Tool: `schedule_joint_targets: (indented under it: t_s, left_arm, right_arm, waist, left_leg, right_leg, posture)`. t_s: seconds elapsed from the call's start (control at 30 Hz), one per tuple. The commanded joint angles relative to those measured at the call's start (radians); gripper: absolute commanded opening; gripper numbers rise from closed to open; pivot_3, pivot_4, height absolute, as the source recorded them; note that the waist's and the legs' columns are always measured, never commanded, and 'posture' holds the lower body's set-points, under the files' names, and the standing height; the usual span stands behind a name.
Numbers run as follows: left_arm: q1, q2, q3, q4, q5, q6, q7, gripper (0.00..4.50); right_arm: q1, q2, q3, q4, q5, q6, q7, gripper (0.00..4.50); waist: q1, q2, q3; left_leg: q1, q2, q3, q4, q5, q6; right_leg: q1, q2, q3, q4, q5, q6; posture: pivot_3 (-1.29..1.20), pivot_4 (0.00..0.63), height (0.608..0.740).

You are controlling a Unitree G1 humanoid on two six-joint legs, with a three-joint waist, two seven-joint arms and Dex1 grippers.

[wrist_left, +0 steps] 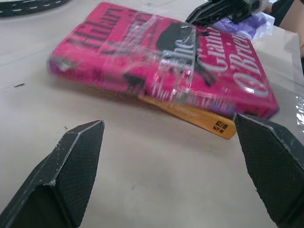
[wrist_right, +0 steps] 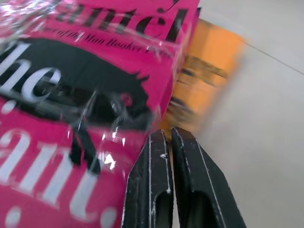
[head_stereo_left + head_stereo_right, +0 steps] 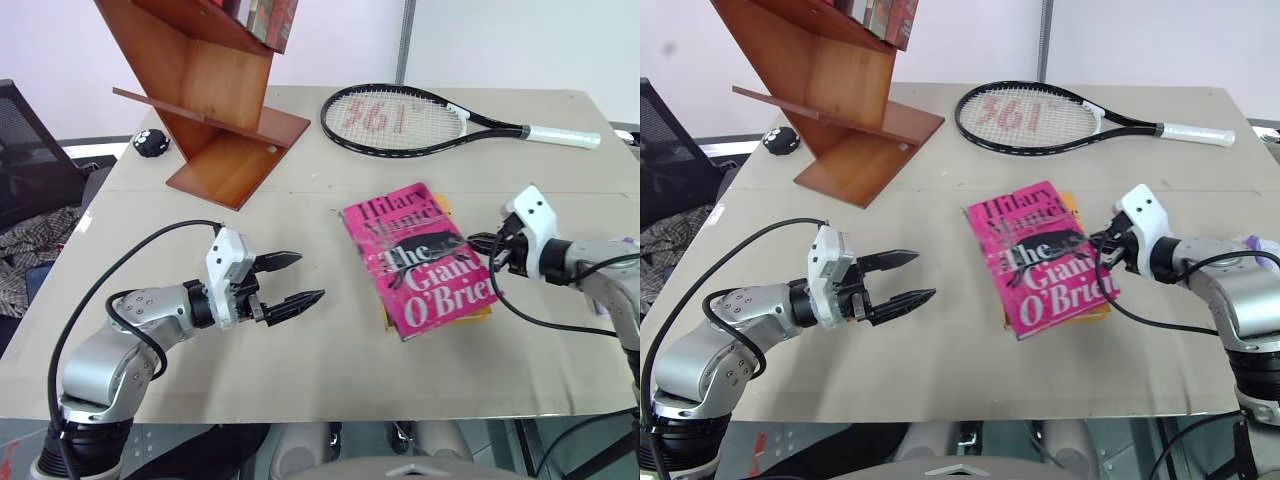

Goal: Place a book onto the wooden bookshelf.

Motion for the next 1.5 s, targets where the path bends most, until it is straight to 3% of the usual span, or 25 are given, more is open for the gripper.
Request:
schedule_joint_targets:
  t_s: [0.03, 0.27, 0.4, 0.5, 0.63, 0.77, 0.87, 1.1, 1.27, 1.47, 1.5]
  left_arm:
    - [0.012, 0.017, 0.037, -0.031, -0.02, 0.001, 0.0, 4.5]
    - [0.09, 0.015, 0.088, -0.038, -0.038, -0.051, -0.045, 4.5]
    - [0.145, 0.041, 0.137, -0.018, -0.071, -0.045, -0.103, 4.5]
    - [0.188, 0.058, 0.169, 0.001, -0.089, -0.032, -0.136, 4.5]
    - [0.226, 0.072, 0.189, 0.035, -0.105, 0.001, -0.151, 4.5]
    - [0.194, 0.082, 0.176, 0.064, -0.204, 0.171, -0.095, 4.5]
    - [0.087, 0.065, 0.146, 0.108, -0.34, 0.399, 0.02, 4.5]
    - [-0.207, -0.132, 0.138, 0.343, -0.605, 0.81, 0.399, 4.5]
    - [-0.357, -0.354, 0.166, 0.522, -0.682, 0.883, 0.687, 4.5]
    - [-0.438, -0.534, 0.189, 0.638, -0.707, 0.843, 0.828, 4.5]
    - [-0.443, -0.553, 0.189, 0.653, -0.688, 0.823, 0.837, 4.25]
  right_arm:
    - [-0.022, 0.015, 0.018, -0.049, 0.012, 0.008, -0.009, 0.01]
    - [0.006, -0.013, -0.054, -0.034, 0.006, -0.011, -0.039, 0.01]
    - [0.107, -0.096, -0.184, -0.021, -0.005, -0.14, 0.022, 0.01]
    - [0.248, -0.096, -0.375, -0.064, 0.119, -0.269, 0.186, 0.9]
    - [0.465, -0.079, -0.611, -0.18, 0.248, -0.33, 0.337, 2.75]
    - [0.65, -0.066, -0.708, -0.293, 0.315, -0.348, 0.414, 4.46]
    - [0.717, -0.032, -0.742, -0.354, 0.341, -0.421, 0.444, 4.46]
    - [0.792, -0.002, -0.74, -0.429, 0.389, -0.464, 0.417, 4.46]
    - [0.828, 0.016, -0.741, -0.466, 0.403, -0.485, 0.377, 4.46]
    - [0.854, 0.01, -0.762, -0.484, 0.445, -0.493, 0.352, 4.46]
    - [0.857, 0.01, -0.756, -0.484, 0.442, -0.496, 0.348, 4.49]
  waist:
    - [0.0, 0.0, 0.0]
    - [0.0, 0.0, 0.0]
    - [0.004, 0.0, 0.0]
    - [0.003, 0.0, 0.0]
    - [0.004, 0.001, 0.0]
    - [0.0, 0.001, 0.0]
    - [0.001, 0.001, 0.0]
    - [0.003, -0.001, -0.001]
    - [0.004, -0.004, -0.001]
    - [0.013, -0.005, -0.002]
    - [0.013, -0.006, -0.002]
  left_leg:
    - [0.0, 0.0, 0.0, 0.0, 0.0, -0.001]
    - [-0.001, -0.001, 0.001, 0.0, 0.001, -0.002]
    - [-0.001, -0.001, 0.0, 0.0, 0.001, -0.001]
    - [-0.001, -0.001, 0.0, 0.0, 0.0, 0.0]
    - [0.0, 0.0, 0.0, -0.001, -0.001, 0.001]
    - [0.002, 0.001, -0.001, -0.001, -0.001, 0.001]
    - [0.003, 0.001, -0.003, 0.0, -0.001, 0.0]
    - [0.004, 0.0, -0.004, 0.001, 0.0, 0.001]
    - [0.003, -0.001, -0.004, 0.001, 0.002, -0.003]
    - [0.004, -0.001, -0.004, 0.002, 0.0, 0.0]
    - [0.004, -0.001, -0.004, 0.002, 0.0, 0.0]
  right_leg:
    - [0.0, -0.001, 0.0, 0.0, 0.0, 0.0]
    - [0.0, -0.001, 0.0, -0.001, 0.0, 0.0]
    - [0.0, -0.001, -0.001, -0.001, 0.0, 0.0]
    - [0.0, -0.001, -0.001, -0.001, -0.002, 0.003]
    - [0.0, -0.001, -0.001, -0.001, -0.002, 0.004]
    - [0.001, -0.002, -0.001, -0.001, -0.002, 0.004]
    - [0.003, -0.004, 0.0, -0.001, -0.002, 0.004]
    - [0.006, -0.002, 0.002, 0.0, -0.002, 0.004]
    - [0.006, -0.001, 0.003, 0.0, 0.0, 0.008]
    - [0.008, -0.002, 0.003, 0.0, -0.002, 0.004]
    - [0.008, -0.002, 0.003, 0.0, -0.002, 0.004]
  posture:
    - [0.0, 0.15, 0.717]
    - [0.0, 0.15, 0.717]
    - [0.0, 0.15, 0.717]
    - [0.0, 0.15, 0.717]
    - [0.0, 0.15, 0.717]
    - [0.0, 0.15, 0.717]
    - [0.0, 0.15, 0.717]
    - [0.0, 0.15, 0.717]
    - [0.0, 0.15, 0.717]
    - [0.0, 0.15, 0.717]
    - [0.0, 0.15, 0.717]
